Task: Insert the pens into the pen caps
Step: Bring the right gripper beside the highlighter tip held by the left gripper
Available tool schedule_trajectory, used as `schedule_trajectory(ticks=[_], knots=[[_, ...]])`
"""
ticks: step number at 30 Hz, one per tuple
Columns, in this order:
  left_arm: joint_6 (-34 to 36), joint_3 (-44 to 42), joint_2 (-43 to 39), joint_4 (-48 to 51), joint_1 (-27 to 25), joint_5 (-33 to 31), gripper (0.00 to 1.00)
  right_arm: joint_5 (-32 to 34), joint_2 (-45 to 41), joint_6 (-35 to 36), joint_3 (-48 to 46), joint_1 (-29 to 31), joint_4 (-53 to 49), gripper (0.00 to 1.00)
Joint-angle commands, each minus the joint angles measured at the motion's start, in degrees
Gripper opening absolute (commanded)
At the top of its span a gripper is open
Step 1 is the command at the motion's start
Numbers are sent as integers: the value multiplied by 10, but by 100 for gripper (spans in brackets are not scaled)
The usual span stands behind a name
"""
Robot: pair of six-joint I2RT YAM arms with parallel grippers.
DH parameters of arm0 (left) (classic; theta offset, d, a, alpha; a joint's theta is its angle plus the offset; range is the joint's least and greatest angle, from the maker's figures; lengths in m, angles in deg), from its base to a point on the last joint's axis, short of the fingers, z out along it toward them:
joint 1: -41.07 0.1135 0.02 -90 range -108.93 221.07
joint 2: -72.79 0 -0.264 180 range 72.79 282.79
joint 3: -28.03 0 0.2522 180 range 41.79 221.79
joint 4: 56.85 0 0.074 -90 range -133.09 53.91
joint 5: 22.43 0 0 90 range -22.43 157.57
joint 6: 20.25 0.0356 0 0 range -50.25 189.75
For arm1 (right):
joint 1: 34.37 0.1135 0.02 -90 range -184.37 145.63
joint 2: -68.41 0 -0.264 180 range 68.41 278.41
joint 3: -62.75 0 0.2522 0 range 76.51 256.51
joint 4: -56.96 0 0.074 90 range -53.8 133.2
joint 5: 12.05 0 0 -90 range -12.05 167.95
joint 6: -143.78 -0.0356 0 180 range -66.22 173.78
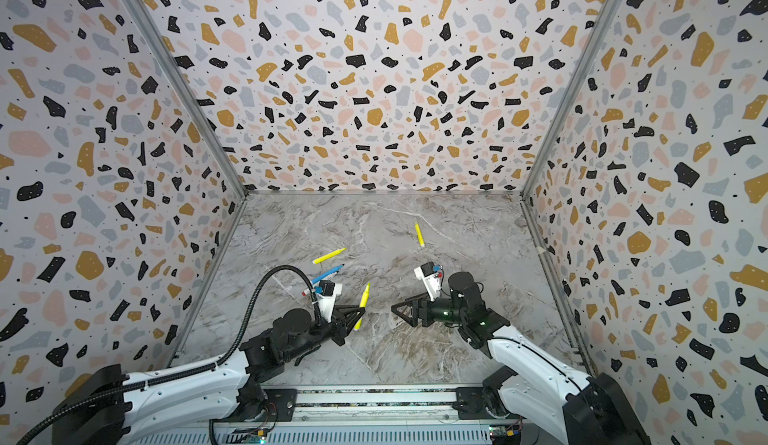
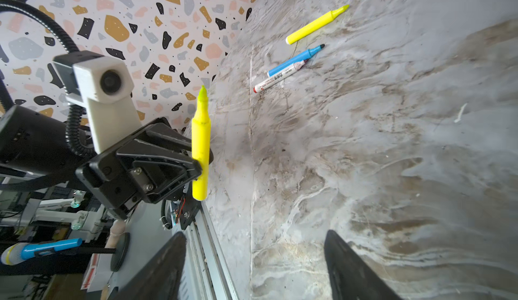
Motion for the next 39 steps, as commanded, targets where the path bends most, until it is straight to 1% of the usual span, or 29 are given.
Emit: schedule_trajectory(ticks=[1, 5, 10, 13, 20, 26, 34, 37, 39], knots=[[-10, -9, -17, -57, -15, -13, 9, -28, 20, -17, 33, 19, 69, 76], [-6, -6, -23, -53, -30, -28, 9, -20, 33, -30, 45, 33, 98, 72], [-5, -2, -20, -54, -44, -38, 9, -25, 46, -37, 57, 39, 113, 69], [-3, 1, -15, -53, -52, -47, 9, -29, 56, -41, 64, 52, 123, 65], [0, 10, -12, -54, -74, -63, 9, -10, 69, -59, 64, 82, 155, 58], [3, 14, -5, -55, -96, -81, 10, -3, 86, -68, 68, 99, 173, 54], [6, 22, 0, -54, -119, -100, 9, 13, 102, -75, 68, 125, 183, 45], [7, 24, 2, -54, -125, -106, 9, 16, 101, -77, 67, 132, 185, 37], [6, 26, 5, -55, -127, -108, 10, 21, 99, -79, 65, 136, 184, 27]])
